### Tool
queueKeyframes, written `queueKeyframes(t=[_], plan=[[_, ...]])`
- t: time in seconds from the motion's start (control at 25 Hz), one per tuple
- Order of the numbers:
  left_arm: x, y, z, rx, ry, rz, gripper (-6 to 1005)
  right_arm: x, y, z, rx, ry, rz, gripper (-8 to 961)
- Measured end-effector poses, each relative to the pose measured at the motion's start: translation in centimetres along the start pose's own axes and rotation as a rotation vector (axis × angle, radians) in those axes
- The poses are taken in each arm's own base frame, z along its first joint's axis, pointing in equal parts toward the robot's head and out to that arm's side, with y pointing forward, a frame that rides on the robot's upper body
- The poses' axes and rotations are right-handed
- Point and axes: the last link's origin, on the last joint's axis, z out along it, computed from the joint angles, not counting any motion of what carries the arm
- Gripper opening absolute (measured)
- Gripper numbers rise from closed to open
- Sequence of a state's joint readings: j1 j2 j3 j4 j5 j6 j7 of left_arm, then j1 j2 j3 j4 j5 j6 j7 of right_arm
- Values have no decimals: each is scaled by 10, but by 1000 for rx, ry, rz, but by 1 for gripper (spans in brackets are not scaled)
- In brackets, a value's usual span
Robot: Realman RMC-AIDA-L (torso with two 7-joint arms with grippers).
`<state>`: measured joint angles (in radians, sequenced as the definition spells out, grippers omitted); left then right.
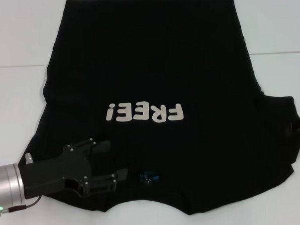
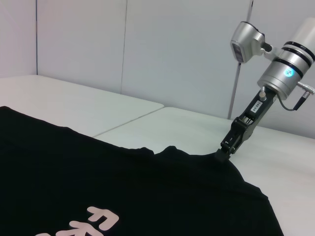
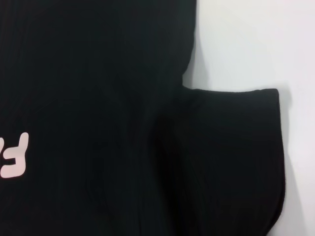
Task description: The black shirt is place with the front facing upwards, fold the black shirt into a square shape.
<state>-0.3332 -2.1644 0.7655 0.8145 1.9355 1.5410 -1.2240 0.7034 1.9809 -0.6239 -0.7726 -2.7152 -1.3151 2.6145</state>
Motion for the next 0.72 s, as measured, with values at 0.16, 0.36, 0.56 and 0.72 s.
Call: queueKeyframes(t=[0.16, 0.36, 0.56, 0.72], plan=[[-1, 0, -1, 1, 0, -2, 839, -1, 1, 0, 0, 1, -4, 587], [-1, 1, -1, 2, 0, -5, 838, -1, 1, 1, 1, 3, -4, 427], [-2, 0, -1, 6, -1, -4, 837, -2, 2, 1, 6, 3, -7, 136], [-2, 0, -1, 7, -2, -4, 834, -2, 2, 1, 7, 2, -7, 45]])
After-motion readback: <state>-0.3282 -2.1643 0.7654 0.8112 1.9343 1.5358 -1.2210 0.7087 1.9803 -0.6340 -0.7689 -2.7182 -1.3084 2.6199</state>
